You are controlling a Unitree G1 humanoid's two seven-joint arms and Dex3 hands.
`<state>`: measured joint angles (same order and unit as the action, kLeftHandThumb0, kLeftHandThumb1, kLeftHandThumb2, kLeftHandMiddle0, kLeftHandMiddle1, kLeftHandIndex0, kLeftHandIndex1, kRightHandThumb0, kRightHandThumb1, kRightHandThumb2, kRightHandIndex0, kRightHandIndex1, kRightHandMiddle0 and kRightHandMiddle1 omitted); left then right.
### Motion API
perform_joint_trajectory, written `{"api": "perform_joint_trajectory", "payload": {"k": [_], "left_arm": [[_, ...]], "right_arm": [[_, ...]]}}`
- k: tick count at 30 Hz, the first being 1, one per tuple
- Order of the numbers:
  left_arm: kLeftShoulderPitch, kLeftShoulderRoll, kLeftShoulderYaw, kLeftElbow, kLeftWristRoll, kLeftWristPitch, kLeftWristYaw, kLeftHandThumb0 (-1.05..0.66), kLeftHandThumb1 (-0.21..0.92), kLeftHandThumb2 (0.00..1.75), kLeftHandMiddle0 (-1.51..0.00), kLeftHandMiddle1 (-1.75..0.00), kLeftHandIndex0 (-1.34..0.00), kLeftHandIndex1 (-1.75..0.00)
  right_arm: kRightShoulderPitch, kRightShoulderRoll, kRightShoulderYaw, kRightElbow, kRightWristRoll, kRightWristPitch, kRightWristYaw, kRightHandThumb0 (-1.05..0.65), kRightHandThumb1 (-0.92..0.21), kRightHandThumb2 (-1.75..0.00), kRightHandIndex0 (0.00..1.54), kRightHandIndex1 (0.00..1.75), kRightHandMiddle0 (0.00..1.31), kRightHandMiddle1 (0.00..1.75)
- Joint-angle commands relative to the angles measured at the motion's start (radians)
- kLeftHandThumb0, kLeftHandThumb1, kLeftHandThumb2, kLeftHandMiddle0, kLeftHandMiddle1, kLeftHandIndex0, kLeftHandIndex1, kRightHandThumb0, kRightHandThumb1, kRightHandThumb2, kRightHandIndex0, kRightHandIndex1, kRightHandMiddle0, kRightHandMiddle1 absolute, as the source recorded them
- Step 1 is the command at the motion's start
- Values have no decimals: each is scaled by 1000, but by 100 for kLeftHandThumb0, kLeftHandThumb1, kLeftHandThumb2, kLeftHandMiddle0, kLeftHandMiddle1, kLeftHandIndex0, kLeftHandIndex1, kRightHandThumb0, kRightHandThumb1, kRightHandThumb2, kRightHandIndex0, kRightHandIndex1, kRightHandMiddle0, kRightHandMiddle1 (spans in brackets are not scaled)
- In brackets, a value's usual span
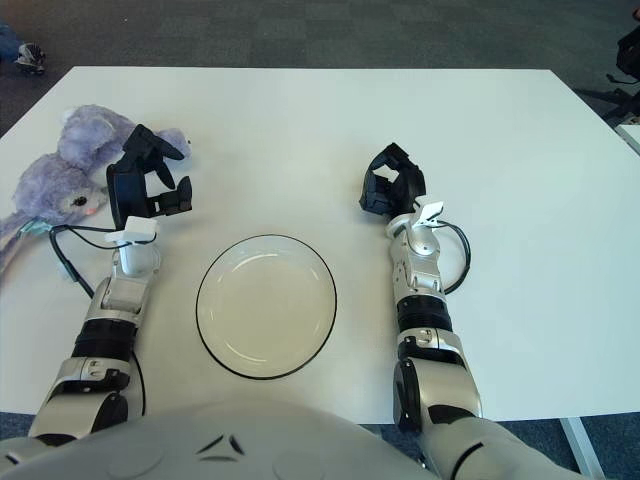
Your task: Put the doll into the plate.
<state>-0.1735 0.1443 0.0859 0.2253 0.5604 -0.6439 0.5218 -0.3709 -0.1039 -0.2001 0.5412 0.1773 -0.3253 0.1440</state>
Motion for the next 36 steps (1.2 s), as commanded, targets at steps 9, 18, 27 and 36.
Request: {"api": "perform_joint_trajectory", "payload": {"k": [9,18,27,36], "left_arm": [[72,97,34,-150,53,121,-23,-46,39,122,-119,-175,-55,-175],[150,139,70,-356,76,312,-144,-44,46,113,-103,-175,-49,-175],[209,187,100,-539,178,538,-298,-43,84,62,-40,-174,-19,-169],[211,223,107,-567,289,573,-236,-74,80,69,-8,-118,-1,-119]], "right_arm": [[0,3,-5,-12,8,28,-11,-47,-36,-126,123,175,58,175],[-1,-2,-5,-19,3,48,-18,-47,-36,-126,123,175,58,175],[-1,-9,-2,-18,1,47,-5,-46,-36,-125,123,175,57,175],[-3,-11,-7,-10,11,44,12,-47,-36,-126,123,175,58,175]]}}
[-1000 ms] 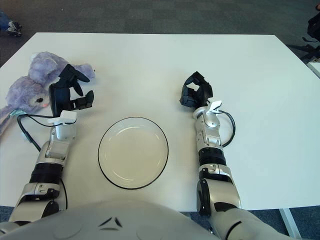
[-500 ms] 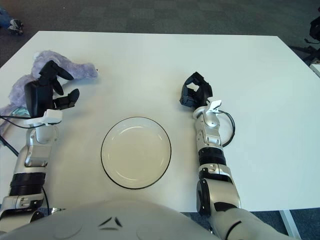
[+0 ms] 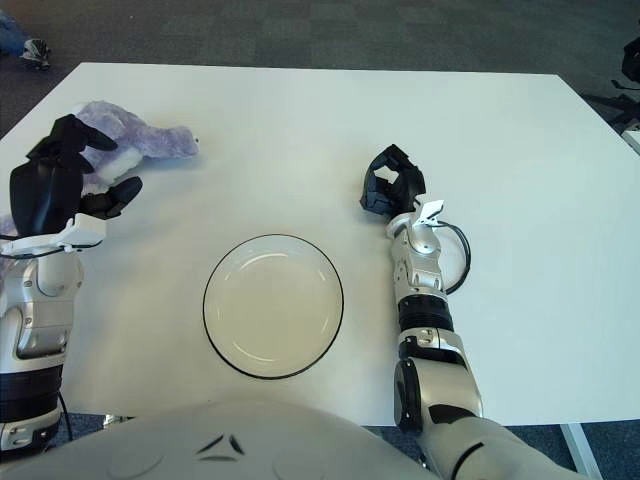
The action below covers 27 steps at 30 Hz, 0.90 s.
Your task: Put the doll into the plate.
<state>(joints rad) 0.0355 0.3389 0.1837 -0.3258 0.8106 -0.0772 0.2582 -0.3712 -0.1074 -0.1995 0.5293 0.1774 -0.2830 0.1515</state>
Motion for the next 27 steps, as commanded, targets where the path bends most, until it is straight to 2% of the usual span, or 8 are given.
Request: {"api": "perform_joint_trajectory", "payload": {"k": [1,6,17,27], "left_arm": [[8,40,15,-25,63,11,33,-76,82,67,-6,-109,0,-115],[33,76,35,-63,147,43,34,-86,91,56,-1,-79,0,-100],[51,89,38,-141,231,150,-69,-97,92,57,0,-56,0,-87],[11,66,8,-170,386,295,-159,-104,92,51,0,-28,0,-70]], "right_arm": [[-3,-8,-8,3,11,2,5,-47,-36,-126,122,175,58,175],[-8,-9,-12,11,12,1,9,-47,-34,-129,123,175,60,175],[-13,-10,-14,16,10,4,12,-48,-31,-132,124,175,62,175],[-20,-15,-21,32,22,-2,42,-49,-30,-134,124,175,63,175]]}}
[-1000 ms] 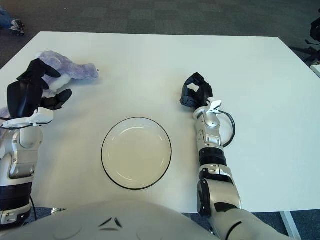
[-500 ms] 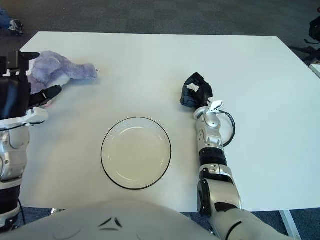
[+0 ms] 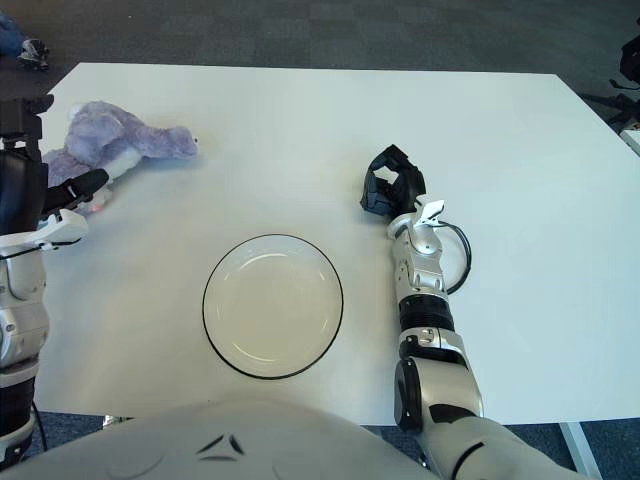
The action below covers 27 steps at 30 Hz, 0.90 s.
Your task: Put the doll into the plate.
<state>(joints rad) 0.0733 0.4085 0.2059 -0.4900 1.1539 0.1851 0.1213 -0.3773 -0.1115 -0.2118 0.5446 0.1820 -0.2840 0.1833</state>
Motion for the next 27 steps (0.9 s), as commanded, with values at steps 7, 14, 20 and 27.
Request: {"api": "perform_joint_trajectory", "payload": {"k": [7,14,20,27], "left_arm": [[-66,1,-40,85,85,99,-46,-105,92,49,0,-16,0,-62],[-71,16,-42,92,81,140,-118,-104,92,49,0,-8,0,-52],[-80,28,-49,103,92,178,-187,-104,92,52,0,-5,0,-42],[-98,48,-71,115,96,210,-274,-104,92,57,0,-2,0,-28]], "right_arm": [[-21,-14,-17,28,23,2,18,-49,-30,-133,124,175,62,175],[-21,-16,-21,28,22,7,19,-49,-31,-133,123,175,62,175],[-21,-17,-21,27,19,11,20,-48,-31,-132,123,175,62,175],[-18,-19,-21,22,20,15,22,-48,-31,-132,123,175,61,175]]}}
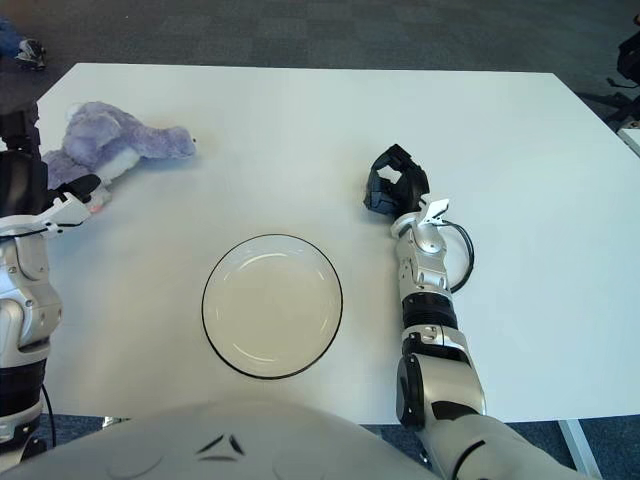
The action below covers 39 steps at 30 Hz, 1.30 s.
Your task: Put the doll into the plate.
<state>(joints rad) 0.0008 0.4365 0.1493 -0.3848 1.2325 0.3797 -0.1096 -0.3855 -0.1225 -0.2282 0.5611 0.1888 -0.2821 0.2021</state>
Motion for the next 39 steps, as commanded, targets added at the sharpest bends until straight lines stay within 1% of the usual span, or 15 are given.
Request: {"api": "perform_joint_trajectory", "payload": {"k": [1,4,9,14,18,21,27,36,38,39], "left_arm": [[-28,23,-18,11,18,19,-54,-104,92,57,0,-2,0,-26],[-42,34,-35,27,26,32,-97,-104,92,57,0,-2,0,-24],[-60,47,-55,48,29,50,-155,-104,92,57,-1,-2,0,-25],[-74,67,-70,72,23,61,-206,-105,92,62,-1,-2,0,-27],[-76,96,-79,82,11,54,-259,-105,92,68,0,-2,0,-24],[-84,112,-91,107,1,45,-277,-105,92,74,0,-1,0,-21],[-101,120,-114,152,-14,48,-284,-105,92,81,0,0,0,-16],[-136,112,-141,226,-50,60,-265,-105,92,84,0,0,0,-8],[-159,103,-154,281,-67,61,-244,-105,92,84,0,0,0,-6],[-182,94,-163,340,-81,57,-219,-105,92,84,0,0,0,-5]], "right_arm": [[-10,-8,-4,6,13,13,3,-48,-31,-132,123,175,61,175],[-10,-9,-4,5,12,15,2,-48,-31,-132,123,175,61,175],[-10,-11,-2,4,10,19,1,-48,-32,-131,123,175,61,175],[-10,-12,-2,4,10,20,3,-48,-32,-131,123,175,61,175],[-7,-11,-3,-3,14,23,5,-48,-32,-131,123,175,61,175],[-8,-10,-4,-2,15,23,6,-48,-32,-131,123,175,61,175],[-9,-10,-5,-1,17,24,8,-48,-31,-132,123,175,61,175],[-6,-8,-4,-12,16,30,5,-48,-31,-132,123,175,62,175],[-3,-8,-3,-19,14,34,4,-48,-31,-132,123,175,62,175],[0,-8,-2,-25,14,38,2,-48,-31,-132,123,175,61,175]]}}
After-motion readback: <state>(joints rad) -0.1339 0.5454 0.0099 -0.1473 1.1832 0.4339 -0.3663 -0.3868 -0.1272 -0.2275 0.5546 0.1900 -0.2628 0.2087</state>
